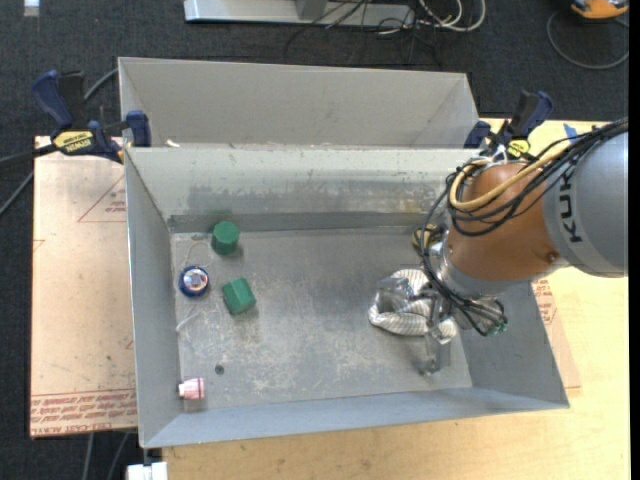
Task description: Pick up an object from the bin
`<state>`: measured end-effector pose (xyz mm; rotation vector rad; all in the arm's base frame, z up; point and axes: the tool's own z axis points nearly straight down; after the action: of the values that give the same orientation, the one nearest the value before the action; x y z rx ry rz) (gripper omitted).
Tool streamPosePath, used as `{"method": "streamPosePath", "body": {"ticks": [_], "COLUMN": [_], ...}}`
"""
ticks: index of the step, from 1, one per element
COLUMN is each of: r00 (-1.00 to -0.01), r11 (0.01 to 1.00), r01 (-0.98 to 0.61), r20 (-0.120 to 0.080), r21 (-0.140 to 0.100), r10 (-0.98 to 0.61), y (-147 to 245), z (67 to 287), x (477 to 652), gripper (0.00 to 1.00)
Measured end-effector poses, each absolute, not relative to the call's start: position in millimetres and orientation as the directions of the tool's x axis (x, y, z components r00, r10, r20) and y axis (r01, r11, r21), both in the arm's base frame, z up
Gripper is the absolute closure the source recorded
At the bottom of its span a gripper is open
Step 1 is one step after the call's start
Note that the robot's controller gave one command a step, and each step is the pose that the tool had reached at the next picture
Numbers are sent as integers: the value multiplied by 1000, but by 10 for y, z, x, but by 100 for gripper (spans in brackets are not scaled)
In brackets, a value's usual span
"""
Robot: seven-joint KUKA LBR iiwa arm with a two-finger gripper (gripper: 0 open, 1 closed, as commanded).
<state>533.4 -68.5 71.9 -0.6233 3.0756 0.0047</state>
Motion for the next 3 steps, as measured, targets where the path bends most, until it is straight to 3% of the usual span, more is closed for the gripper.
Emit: {"method": "streamPosePath", "body": {"ticks": [1, 2, 3], "r00": [-974, -909, -909], "r11": [974, 909, 909], "r01": [-226, -416, -416], "r20": [-6, -11, -11], "r21": [3, 0, 1], "r10": [-226, -416, -416], "y": [-716, -811, -811], "z": [704, 715, 714], "x": [5515, 5691, 5691], "gripper": [0, 100, 100]}}
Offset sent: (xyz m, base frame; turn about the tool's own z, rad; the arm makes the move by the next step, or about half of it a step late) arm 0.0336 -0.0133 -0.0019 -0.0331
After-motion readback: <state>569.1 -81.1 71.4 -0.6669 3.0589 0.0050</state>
